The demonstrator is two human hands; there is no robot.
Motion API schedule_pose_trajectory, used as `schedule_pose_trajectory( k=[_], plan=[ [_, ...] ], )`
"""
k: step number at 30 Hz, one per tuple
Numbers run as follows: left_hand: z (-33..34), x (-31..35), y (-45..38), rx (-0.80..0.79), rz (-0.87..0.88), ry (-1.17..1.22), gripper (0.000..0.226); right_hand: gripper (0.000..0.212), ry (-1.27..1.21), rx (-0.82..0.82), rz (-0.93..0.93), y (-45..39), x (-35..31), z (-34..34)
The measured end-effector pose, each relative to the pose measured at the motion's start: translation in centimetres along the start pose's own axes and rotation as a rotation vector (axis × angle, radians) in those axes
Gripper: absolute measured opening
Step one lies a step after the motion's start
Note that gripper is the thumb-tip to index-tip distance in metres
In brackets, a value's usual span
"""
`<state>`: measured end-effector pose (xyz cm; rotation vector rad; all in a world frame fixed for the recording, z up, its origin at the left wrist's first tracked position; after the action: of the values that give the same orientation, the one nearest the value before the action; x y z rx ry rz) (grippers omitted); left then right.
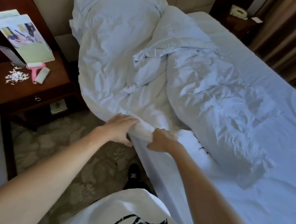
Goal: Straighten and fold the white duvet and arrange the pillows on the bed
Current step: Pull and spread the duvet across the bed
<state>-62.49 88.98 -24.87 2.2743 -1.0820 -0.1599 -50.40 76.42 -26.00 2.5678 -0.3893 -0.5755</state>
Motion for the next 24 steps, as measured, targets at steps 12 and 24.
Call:
schedule_pose_trajectory(
  k=[12, 24],
  plan=[
    [5.3, 4.7, 7.6, 0.160, 0.144, 0.137, 0.028, 0.075, 0.163, -0.127, 0.068, 11.4, 1.3, 2.2],
    [11.8, 13.8, 14.2, 0.210, 0.105, 0.458, 0.019, 0.025, 0.172, -0.140, -0.147, 17.4, -3.0, 4.8]
  ],
)
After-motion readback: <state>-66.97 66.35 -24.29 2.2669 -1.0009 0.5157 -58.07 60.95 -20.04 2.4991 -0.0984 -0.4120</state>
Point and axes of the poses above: each hand's wrist, its own y-axis away from the middle knuckle, its own z-axis out of the palm, x = y × z, the point moved 4 cm from there along -y, towards the middle knuckle, and after that the axes turned 13 degrees about -z, right-handed, at the moved point
